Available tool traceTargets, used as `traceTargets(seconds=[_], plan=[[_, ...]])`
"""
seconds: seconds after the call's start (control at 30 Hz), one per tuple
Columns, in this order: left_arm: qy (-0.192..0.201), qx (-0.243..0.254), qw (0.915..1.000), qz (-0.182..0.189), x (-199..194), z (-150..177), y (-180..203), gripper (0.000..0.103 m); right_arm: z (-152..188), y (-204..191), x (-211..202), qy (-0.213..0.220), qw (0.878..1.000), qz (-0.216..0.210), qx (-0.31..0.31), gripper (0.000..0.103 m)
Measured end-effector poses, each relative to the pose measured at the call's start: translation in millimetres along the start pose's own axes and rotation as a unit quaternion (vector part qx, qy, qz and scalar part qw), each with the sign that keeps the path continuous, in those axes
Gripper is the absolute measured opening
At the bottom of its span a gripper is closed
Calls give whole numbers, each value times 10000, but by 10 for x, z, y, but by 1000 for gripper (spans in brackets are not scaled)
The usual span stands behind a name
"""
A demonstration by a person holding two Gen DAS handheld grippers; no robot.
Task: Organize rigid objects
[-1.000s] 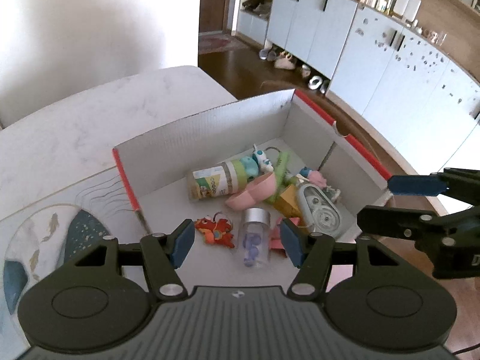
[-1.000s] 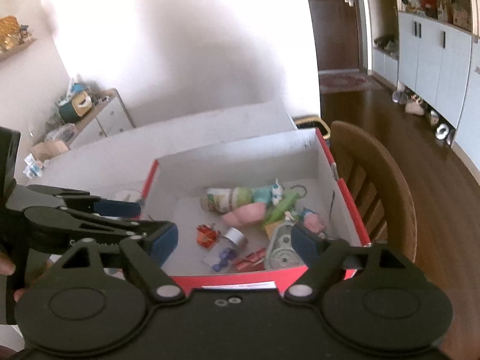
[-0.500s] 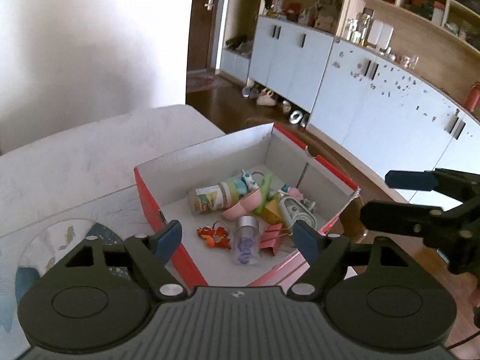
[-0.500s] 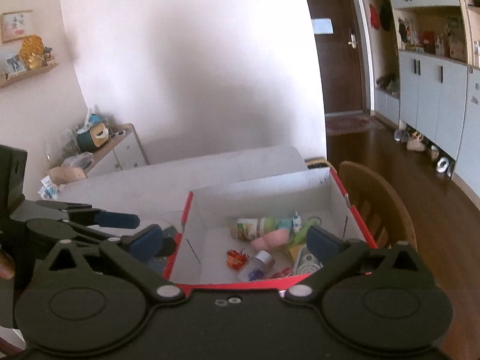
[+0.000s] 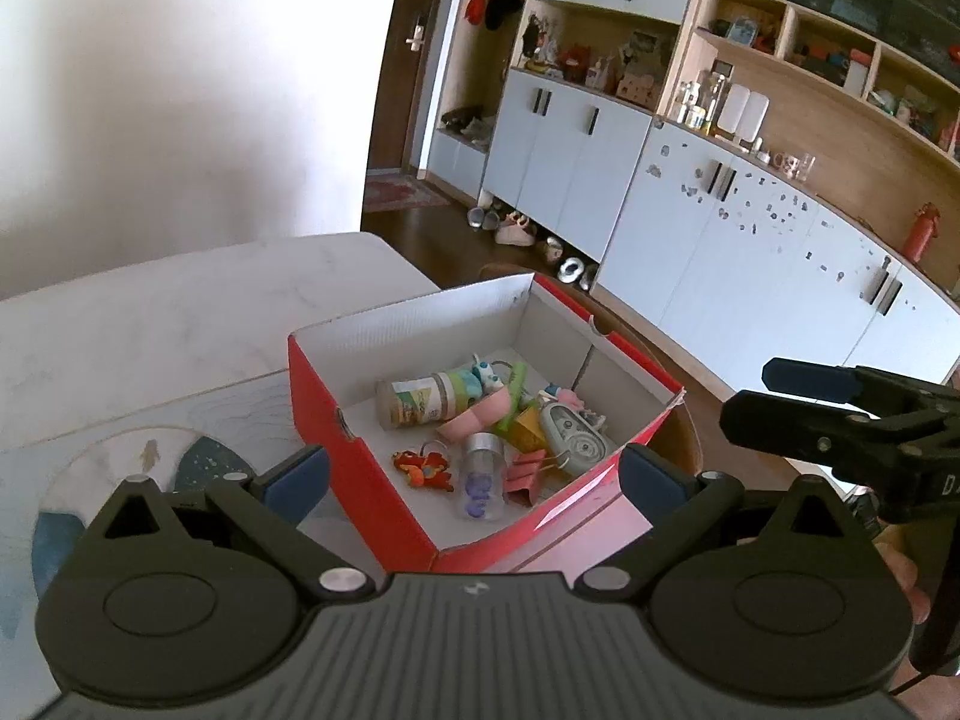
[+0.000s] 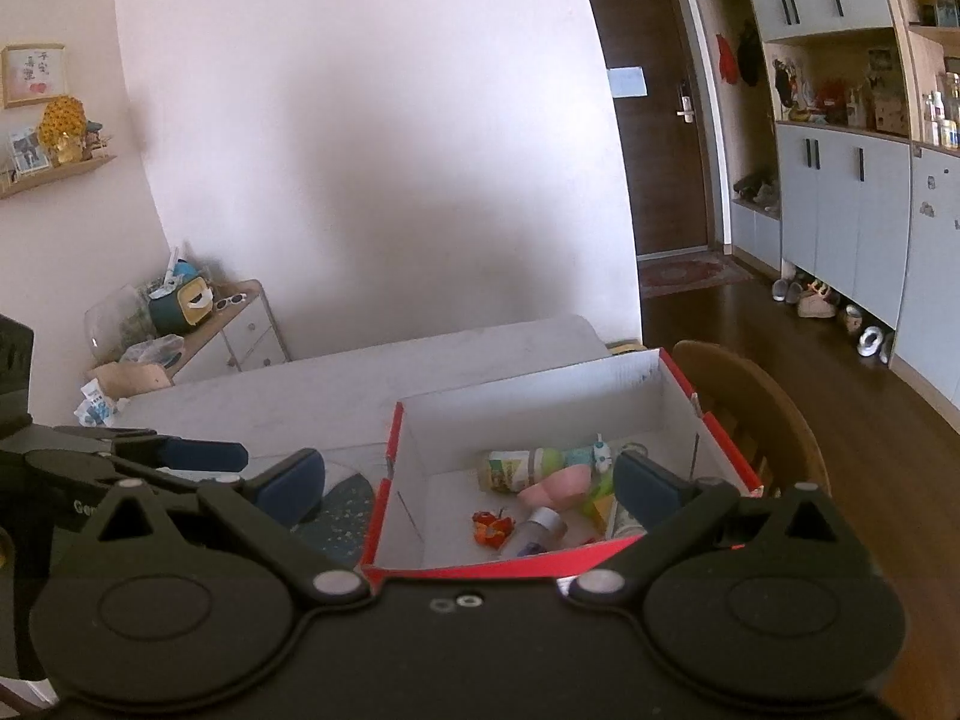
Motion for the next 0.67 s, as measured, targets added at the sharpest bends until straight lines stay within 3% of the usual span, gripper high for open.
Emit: traceTargets(seconds=[0.3,0.67], plan=[[227,88,9995,176,-187,23,37,103,34,-80,-74,144,9998,17,153,103],[291,202,9993,138,-210,43,44,103,95,-127,-115,147,9995,89,251,103]])
Point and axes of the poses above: each gripper's, at about its wrist camera, not at the fingertips, and x roughly the way its jaws point, y to its right, z to its underside, the point moved 6 cm from there along x, roughly the way its jaws point, and after that the axes turned 9 degrees about -z, right-handed, at the moved point
